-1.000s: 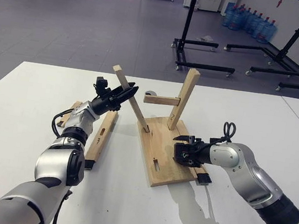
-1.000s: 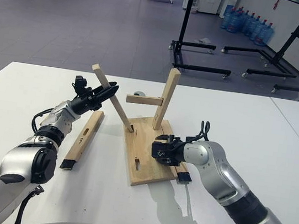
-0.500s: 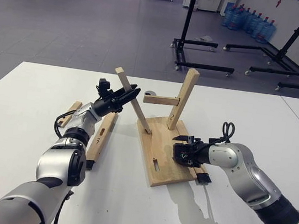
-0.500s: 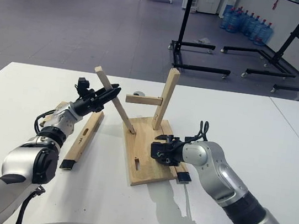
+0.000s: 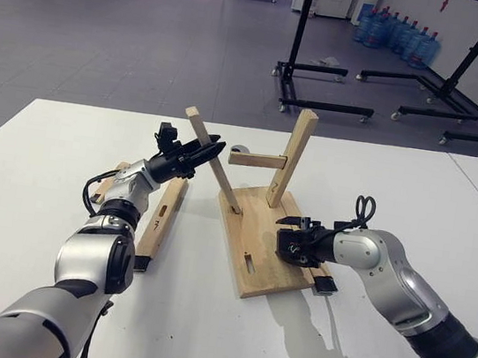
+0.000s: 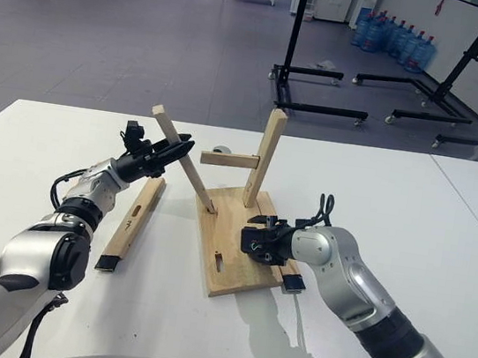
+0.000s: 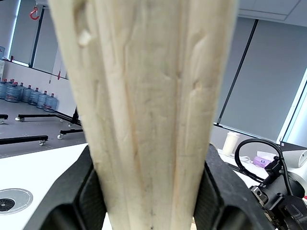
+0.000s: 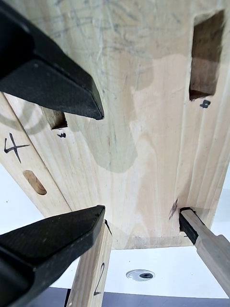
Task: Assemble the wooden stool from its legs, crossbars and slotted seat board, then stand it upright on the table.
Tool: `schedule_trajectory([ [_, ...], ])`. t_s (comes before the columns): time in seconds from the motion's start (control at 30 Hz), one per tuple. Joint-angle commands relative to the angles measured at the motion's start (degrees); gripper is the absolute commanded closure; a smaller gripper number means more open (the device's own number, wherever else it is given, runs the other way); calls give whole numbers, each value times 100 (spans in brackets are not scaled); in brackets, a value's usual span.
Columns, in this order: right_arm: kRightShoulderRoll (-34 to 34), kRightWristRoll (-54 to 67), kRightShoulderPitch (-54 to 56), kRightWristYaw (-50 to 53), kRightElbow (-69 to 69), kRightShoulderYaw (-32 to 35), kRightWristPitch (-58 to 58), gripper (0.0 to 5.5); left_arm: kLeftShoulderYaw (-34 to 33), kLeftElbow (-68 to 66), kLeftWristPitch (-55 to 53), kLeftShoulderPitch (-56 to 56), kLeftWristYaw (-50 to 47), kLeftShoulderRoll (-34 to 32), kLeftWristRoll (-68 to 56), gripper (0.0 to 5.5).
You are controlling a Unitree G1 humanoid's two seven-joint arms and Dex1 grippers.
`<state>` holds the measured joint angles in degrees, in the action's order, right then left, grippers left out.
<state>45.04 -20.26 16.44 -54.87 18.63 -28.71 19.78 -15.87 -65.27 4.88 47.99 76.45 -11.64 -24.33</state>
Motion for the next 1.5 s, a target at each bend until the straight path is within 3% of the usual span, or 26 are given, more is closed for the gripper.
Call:
schedule_trajectory([
  [0.03,-78,10,-326,-266,-140,-290,79,218,36,-10,73,122,-100,-262,190,348],
  [0.83,-168,-19,-404,-251,-82,-331,124,218,-200,432,-614,231,125,-259,-144,348],
  [1.5,-158,-6,-386,-304,-58,-349,126,218,-100,-2,-320,93,16,-92,121,348],
])
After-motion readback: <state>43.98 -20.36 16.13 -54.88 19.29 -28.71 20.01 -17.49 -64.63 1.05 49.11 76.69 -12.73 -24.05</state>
